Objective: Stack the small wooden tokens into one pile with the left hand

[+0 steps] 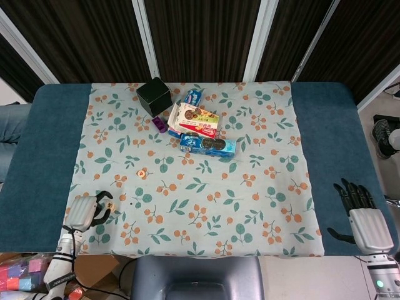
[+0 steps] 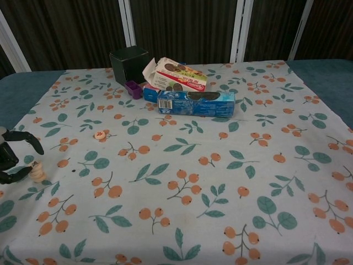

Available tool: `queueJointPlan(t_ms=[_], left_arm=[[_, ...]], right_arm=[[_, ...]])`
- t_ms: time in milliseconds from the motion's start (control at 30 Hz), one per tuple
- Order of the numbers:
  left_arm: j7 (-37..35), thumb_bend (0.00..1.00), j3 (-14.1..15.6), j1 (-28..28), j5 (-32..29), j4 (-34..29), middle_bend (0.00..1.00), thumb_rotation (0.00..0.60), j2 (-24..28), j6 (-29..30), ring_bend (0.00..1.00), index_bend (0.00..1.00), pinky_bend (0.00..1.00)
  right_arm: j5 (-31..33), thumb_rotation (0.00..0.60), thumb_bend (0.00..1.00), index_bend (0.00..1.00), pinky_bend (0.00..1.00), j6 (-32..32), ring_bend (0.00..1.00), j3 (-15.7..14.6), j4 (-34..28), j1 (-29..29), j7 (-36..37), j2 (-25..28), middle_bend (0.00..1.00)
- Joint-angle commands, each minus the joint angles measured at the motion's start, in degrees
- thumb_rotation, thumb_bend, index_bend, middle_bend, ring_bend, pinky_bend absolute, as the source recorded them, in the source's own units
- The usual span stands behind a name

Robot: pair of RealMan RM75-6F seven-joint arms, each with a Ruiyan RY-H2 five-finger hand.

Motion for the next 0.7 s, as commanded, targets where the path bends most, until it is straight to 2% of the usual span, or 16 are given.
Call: queueJointPlan(t_ms=[33,100,133,167,333,433,700], left_arm=[[-0.57,0.41,-0.31,0.05,0.65,-0.79,1.00,0.600,0.40,0.72,1.00,0.38,1.00],[-0.82,0.41,-0.64,-0.05,0.96,-1.27,1.00,0.600,0.54,1.11,1.00,0.38,1.00],[-1.33,0.41,-1.64,-0.53,1.56,-2.42,1.00,0.600,0.68,1.83,1.00,0.38,1.00],[-2.27,0.41,-4.21,-2.19,1.66,-4.18,1.00,0.600,0.12,1.99,1.00,0.38,1.00],[3.61,0.41,-10.58,-8.07,-5.11,-2.33,1.00,0.600,-3.35,-2.47,1.00,0.38,1.00],[6.51,0.41,-13.19,-11.36,-10.14,0.01,1.00,0.600,-5.69,-6.02,1.00,0.38,1.00],[11.64,0.41,-15.18,-16.89,-18.54,8.36,1.00,0.600,-11.47,-11.13,1.00,0.38,1.00]], right_arm=[[-0.03,0.600,0.15,0.00,0.00,0.04,0.00,-0.03,-0.02,-0.03,-0.02,0.01,0.00],[-0.08,0.600,0.15,0.00,0.00,0.06,0.00,-0.05,-0.03,-0.05,-0.05,0.00,0.00],[-0.15,0.600,0.15,0.00,0.00,0.05,0.00,-0.08,-0.02,-0.03,-0.07,-0.02,0.00],[-0.26,0.600,0.15,0.00,0.00,-0.05,0.00,-0.14,-0.01,0.02,-0.13,-0.05,0.00],[-0.23,0.600,0.15,0.00,0.00,-0.24,0.00,-0.14,0.03,0.12,-0.10,-0.01,0.00],[0.05,0.600,0.15,0.00,0.00,-0.11,0.00,0.02,0.01,0.04,0.20,0.16,0.00],[0.68,0.600,0.15,0.00,0.00,-0.03,0.00,0.48,0.24,0.04,1.25,0.47,0.00]])
